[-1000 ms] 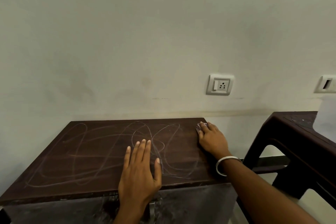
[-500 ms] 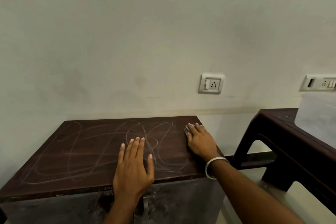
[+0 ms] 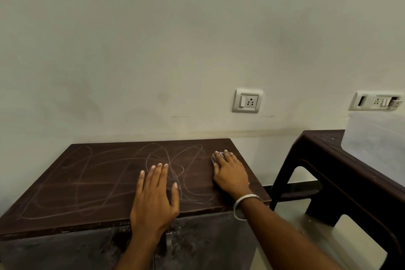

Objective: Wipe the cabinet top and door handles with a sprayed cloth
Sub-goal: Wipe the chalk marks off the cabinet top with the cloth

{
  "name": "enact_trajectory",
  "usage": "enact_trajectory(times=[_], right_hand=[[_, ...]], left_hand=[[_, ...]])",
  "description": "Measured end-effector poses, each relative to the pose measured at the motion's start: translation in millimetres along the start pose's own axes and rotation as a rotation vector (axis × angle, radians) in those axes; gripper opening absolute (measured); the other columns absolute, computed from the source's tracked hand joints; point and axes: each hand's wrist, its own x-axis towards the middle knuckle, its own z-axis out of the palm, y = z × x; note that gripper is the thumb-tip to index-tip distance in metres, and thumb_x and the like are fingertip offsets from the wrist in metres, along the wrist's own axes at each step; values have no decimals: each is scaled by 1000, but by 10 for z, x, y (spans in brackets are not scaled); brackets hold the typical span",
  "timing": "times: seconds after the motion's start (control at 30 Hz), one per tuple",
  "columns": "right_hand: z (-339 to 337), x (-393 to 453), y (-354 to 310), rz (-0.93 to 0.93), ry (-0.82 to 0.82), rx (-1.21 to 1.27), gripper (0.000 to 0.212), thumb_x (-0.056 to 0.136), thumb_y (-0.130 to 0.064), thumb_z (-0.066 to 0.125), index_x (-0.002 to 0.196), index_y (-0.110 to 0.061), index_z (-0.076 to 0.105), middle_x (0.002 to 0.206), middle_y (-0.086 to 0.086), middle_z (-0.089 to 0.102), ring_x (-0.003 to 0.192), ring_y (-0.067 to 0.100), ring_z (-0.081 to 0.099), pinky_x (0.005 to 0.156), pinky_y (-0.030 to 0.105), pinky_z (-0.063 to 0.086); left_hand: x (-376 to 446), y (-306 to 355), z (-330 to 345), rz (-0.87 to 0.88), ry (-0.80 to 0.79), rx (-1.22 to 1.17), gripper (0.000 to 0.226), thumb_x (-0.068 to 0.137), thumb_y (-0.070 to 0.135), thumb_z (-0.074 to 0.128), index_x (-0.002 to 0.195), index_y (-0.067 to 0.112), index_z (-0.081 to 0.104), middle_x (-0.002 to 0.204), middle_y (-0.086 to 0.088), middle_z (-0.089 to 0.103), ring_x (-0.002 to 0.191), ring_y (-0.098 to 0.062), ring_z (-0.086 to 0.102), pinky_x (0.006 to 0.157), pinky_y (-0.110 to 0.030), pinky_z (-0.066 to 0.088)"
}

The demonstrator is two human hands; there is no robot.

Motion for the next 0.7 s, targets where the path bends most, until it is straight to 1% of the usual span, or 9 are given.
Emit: enact_trajectory(times=[0.1, 0.23, 0.4, 0.53, 0.7], right_hand=[[-41, -8, 80, -1, -22, 31, 52, 102, -41, 30, 152, -28, 28, 161, 2, 23, 149, 19, 18, 122, 37, 15], [-122, -7, 336, 66, 29, 1, 51, 101, -39, 32, 150, -25, 33, 158, 5, 29, 146, 21, 24, 120, 35, 19], [-160, -45, 439, 146, 20, -31, 51, 101, -39, 30, 151, -26, 31, 158, 6, 28, 146, 24, 23, 120, 38, 21], [-110, -114, 196, 99, 10, -24, 52, 101, -40, 29, 151, -26, 30, 160, 5, 25, 148, 23, 20, 121, 39, 18], [-40, -244, -83, 4, 2, 20, 52, 102, -41, 29, 152, -28, 28, 161, 4, 22, 149, 21, 16, 121, 39, 14]], left_hand=[[-3, -11, -5, -10, 6, -1, 72, 90, 52, 13, 148, 14, 32, 153, -4, 35, 144, -16, 24, 121, -41, 8], [1, -14, 1, -11, 5, -3, 71, 91, 52, 14, 148, 14, 32, 153, -4, 35, 144, -17, 24, 121, -41, 8], [-4, -13, 11, -7, -2, 16, 71, 91, 52, 13, 148, 13, 32, 153, -4, 35, 144, -17, 24, 121, -42, 10], [1, -9, 10, -4, -1, 25, 72, 91, 51, 13, 147, 12, 34, 151, -5, 38, 143, -18, 27, 121, -42, 11], [1, -4, 5, -11, -12, 19, 73, 90, 52, 11, 148, 13, 31, 153, -5, 36, 144, -17, 25, 121, -41, 9]])
